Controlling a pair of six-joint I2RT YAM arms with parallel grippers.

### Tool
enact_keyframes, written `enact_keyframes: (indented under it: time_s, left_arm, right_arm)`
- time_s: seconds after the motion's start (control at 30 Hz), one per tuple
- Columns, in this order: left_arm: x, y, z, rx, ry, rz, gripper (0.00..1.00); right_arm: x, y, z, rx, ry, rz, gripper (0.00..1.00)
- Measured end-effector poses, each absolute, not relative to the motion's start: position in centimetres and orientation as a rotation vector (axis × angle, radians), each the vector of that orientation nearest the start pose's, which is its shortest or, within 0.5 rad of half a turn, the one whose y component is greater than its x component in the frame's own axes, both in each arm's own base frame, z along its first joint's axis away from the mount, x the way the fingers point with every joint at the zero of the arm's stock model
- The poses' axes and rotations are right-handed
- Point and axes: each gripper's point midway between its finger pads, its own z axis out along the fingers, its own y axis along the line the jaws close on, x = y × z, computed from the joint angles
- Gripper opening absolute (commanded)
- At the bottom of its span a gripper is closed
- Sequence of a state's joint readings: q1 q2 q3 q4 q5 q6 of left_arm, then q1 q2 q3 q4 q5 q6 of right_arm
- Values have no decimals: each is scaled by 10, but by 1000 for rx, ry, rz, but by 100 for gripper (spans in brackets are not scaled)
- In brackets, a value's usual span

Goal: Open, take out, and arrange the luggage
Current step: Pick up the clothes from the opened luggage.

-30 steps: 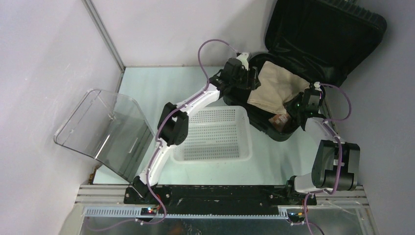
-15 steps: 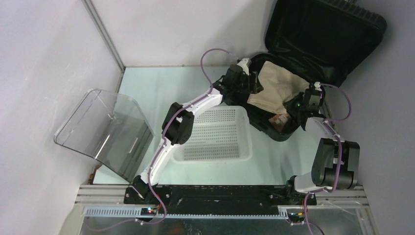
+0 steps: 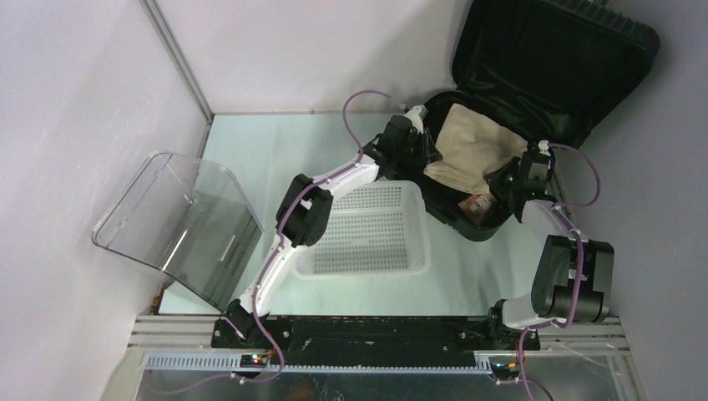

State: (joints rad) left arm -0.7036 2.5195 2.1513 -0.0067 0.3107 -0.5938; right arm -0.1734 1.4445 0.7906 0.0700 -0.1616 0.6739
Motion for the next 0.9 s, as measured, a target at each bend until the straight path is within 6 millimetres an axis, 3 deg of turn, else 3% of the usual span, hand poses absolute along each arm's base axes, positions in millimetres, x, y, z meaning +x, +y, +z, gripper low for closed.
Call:
enact_keyframes:
  time_s: [0.07, 0.3, 0.67, 0.8, 0.9]
  left_arm:
    - [477, -506, 121, 336, 2074, -1147, 2]
    - [471, -505, 147, 354, 2046, -1170, 0]
    - [436, -478, 242, 383, 2019, -1165, 0]
    - [420, -458, 250, 371, 2074, -1125, 0]
    - [406, -435, 245, 348, 2145, -1077, 0]
  right_arm:
    - [406, -16, 113, 813, 2023, 465, 0]
    - [408, -17, 120, 813, 1998, 474, 0]
    - [399, 7, 168, 707, 1937, 616, 0]
    - [389, 27, 185, 649, 1943, 672, 0]
    - [375, 48, 190, 606, 1981, 703, 0]
